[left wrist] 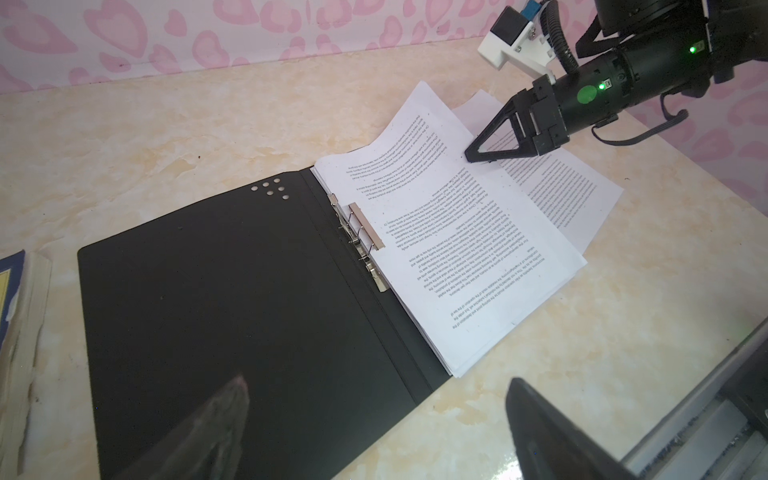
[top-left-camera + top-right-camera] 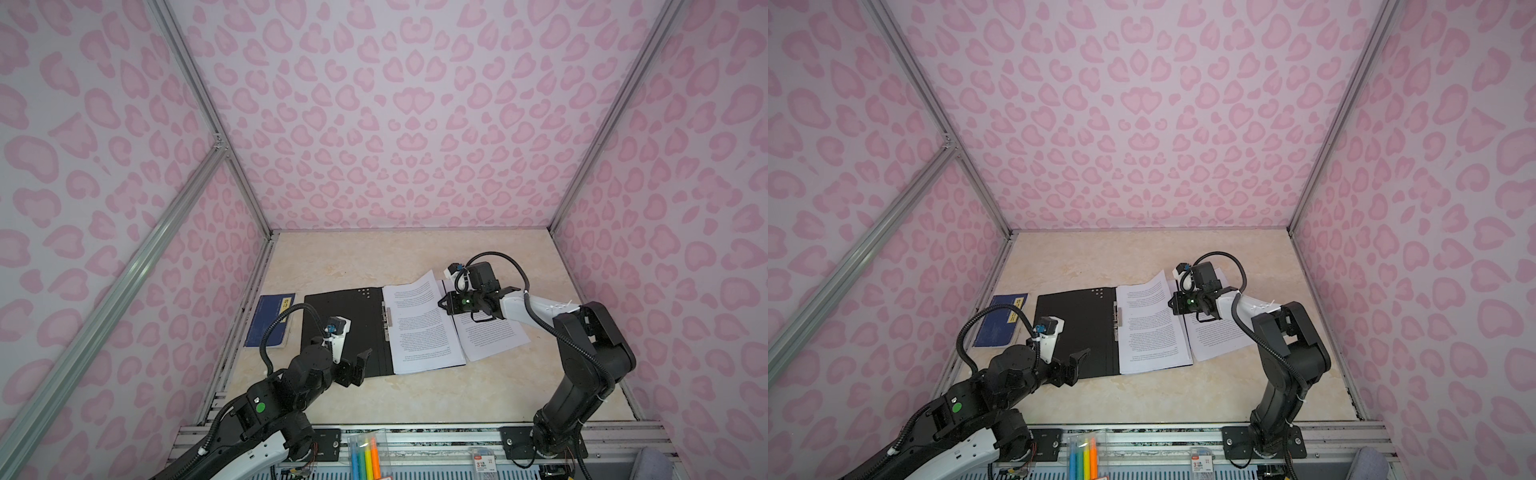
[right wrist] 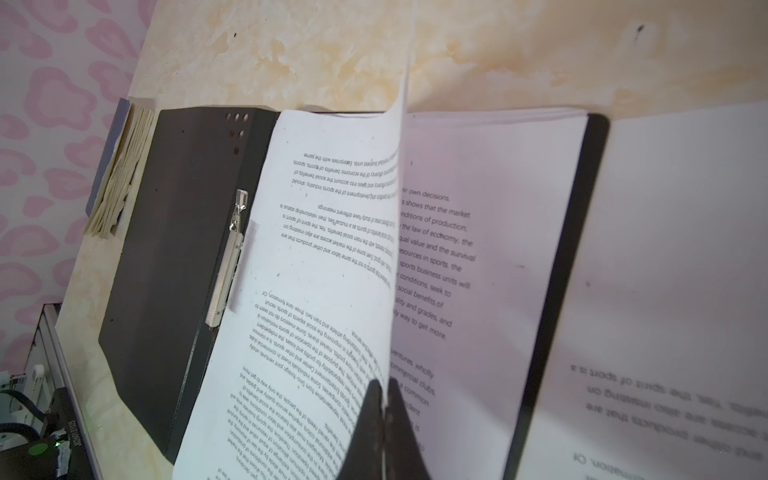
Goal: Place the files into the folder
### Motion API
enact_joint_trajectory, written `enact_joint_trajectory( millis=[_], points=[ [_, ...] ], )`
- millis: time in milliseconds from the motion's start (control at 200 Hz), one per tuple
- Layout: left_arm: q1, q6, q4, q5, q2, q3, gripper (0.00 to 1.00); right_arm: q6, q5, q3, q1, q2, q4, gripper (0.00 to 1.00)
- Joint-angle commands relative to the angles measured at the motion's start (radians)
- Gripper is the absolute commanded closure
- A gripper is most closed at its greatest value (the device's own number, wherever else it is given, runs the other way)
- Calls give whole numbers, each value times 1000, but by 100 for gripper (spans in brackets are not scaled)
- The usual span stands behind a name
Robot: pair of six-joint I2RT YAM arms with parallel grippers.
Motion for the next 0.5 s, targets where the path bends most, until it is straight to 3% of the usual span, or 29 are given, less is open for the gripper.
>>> enact_joint_trajectory(
  millis=[0,495],
  points=[
    [1,1,0,-6,-2,-2,2,-18,16,-7,1,-1,-20,100],
    [0,4,1,0,2,-2,2,-41,38,-11,-3,-16,-54,100]
  ],
)
